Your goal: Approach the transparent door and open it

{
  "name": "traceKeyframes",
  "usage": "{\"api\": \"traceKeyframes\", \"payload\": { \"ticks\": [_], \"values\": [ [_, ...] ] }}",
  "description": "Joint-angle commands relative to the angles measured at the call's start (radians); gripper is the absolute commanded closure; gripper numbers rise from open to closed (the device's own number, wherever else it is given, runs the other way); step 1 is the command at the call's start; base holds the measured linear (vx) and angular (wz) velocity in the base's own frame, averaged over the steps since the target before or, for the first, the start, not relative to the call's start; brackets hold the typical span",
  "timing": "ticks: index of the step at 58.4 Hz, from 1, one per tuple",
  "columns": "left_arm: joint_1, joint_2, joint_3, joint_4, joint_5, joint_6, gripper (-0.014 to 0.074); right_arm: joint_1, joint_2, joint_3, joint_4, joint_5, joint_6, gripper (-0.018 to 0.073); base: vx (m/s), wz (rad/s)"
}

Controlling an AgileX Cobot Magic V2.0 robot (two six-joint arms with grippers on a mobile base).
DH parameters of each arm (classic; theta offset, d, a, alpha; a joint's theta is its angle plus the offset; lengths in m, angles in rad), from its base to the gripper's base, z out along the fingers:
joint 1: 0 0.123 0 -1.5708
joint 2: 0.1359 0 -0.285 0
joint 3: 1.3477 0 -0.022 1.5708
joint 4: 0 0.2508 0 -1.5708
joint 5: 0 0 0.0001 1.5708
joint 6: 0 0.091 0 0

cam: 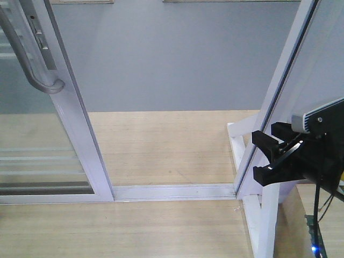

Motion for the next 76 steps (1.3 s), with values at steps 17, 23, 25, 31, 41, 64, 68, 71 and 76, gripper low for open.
{"api": "traceKeyframes", "payload": {
  "ticks": [17,23,25,31,41,64,68,71,76],
  "values": [
    [0.0,-0.137,-0.024,-0.011,-0.039,-0.035,0.0198,-0.006,-0.009,-0.028,-0.004,-0.067,-0.003,0.025,0.0,0.0],
    [0.001,-0.135,-0.017,-0.009,-0.045,-0.034,0.0198,-0.006,-0.009,-0.028,-0.004,-0.067,-0.003,0.025,0.0,0.0],
    [0.001,-0.158,-0.009,-0.008,-0.036,-0.03,0.0204,-0.006,-0.009,-0.028,-0.004,-0.067,-0.003,0.025,0.0,0.0],
    [-0.012,-0.277,0.047,-0.011,-0.034,-0.028,0.0226,-0.006,-0.009,-0.028,-0.004,-0.062,-0.003,0.025,0.0,0.0],
    [-0.064,-0.528,0.214,-0.009,-0.092,-0.038,0.0344,-0.006,-0.009,-0.028,-0.004,-0.062,-0.003,0.025,0.0,0.0],
    [-0.116,-0.996,0.58,-0.132,-0.041,0.243,0.0603,-0.006,-0.009,-0.028,-0.004,-0.062,-0.003,0.025,0.0,0.0],
    [-0.116,-1.045,0.64,-0.132,-0.074,0.22,0.0603,-0.006,-0.009,-0.028,-0.004,-0.062,-0.003,0.025,0.0,0.0],
    [-0.116,-1.07,0.691,-0.133,-0.11,0.199,0.0603,-0.006,-0.009,-0.028,-0.004,-0.062,-0.003,0.025,0.0,0.0],
    [-0.116,-1.061,0.7,-0.133,-0.045,0.145,0.0603,-0.006,-0.009,-0.028,-0.004,-0.054,-0.003,0.025,0.0,0.0]
  ]
}}
